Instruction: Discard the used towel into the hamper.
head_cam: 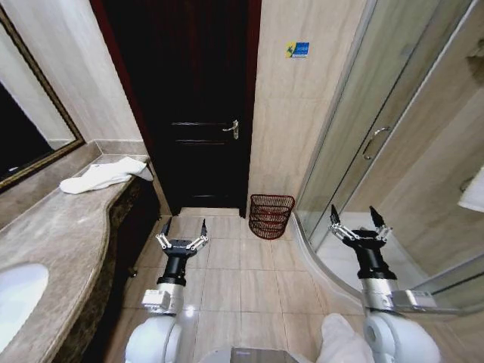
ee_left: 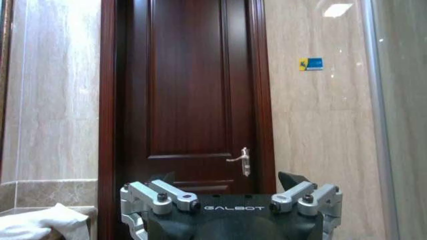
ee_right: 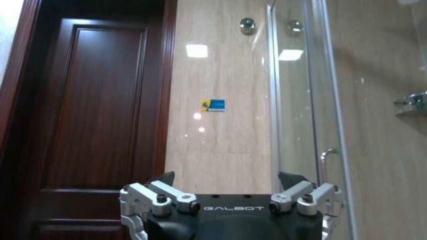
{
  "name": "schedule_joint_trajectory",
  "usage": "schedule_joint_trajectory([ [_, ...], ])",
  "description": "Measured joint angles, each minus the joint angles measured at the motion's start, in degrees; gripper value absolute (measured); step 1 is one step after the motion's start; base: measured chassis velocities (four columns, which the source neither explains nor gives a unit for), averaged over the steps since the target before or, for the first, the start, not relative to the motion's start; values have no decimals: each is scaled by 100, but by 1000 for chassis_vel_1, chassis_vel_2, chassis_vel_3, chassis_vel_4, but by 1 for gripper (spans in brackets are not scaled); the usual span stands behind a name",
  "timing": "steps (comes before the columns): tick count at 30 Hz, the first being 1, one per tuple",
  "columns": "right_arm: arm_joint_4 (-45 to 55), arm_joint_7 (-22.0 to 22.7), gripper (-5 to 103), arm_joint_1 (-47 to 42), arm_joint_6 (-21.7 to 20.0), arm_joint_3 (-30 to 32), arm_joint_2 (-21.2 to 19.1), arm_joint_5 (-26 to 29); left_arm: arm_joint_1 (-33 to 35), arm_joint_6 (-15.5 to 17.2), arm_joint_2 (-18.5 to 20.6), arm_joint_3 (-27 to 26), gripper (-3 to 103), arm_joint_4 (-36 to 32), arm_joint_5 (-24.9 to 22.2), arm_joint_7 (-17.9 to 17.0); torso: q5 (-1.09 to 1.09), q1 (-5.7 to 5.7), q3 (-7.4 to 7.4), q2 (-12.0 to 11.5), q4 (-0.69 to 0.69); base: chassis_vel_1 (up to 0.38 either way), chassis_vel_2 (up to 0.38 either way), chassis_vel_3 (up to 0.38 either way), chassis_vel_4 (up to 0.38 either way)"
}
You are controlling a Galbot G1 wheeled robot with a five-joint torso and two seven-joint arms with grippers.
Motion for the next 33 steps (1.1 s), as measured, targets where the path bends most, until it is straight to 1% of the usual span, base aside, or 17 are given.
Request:
schedule_joint_trajectory([
  [2,-11,-16,100,5,10,-4,-5,2,0,-6,0,0,100,-3,-9,22,1,0,0,0,1,-171,164,171,-154],
  [3,-13,-23,100,6,13,-6,-8,2,-1,-13,0,-2,100,-2,-2,36,-2,1,0,0,0,-215,160,174,-153],
  [6,-15,-28,100,6,16,-9,-11,6,3,-28,0,7,100,2,-27,44,-2,1,0,0,-1,-189,161,167,-174],
  [13,-41,-31,100,20,56,-21,2,-10,9,-39,0,24,100,15,-53,50,2,1,0,0,1,-146,155,159,-158],
  [15,-48,-16,100,25,69,-22,14,-14,2,-48,0,18,100,16,-60,52,-1,1,0,1,0,-156,160,160,-156],
  [23,-38,-19,100,-15,97,-43,46,-9,3,-90,1,6,100,33,-82,39,-1,0,0,1,-2,-163,166,163,-167],
  [25,-34,-26,100,-25,129,-62,47,-6,5,-147,0,-2,100,51,-84,49,1,1,0,1,1,-139,185,190,-166],
  [28,-33,-27,100,-23,197,-83,47,-5,5,-173,0,-4,100,63,-87,53,-2,2,1,1,0,-168,179,155,-171],
  [29,-38,-27,100,-20,262,-93,47,-5,6,-176,0,-4,100,69,-92,54,1,3,1,0,-1,-153,129,151,-172],
  [33,-58,-20,100,-11,370,-104,47,-3,6,-176,0,-4,100,81,-101,43,0,6,2,0,0,-95,101,80,-99],
])
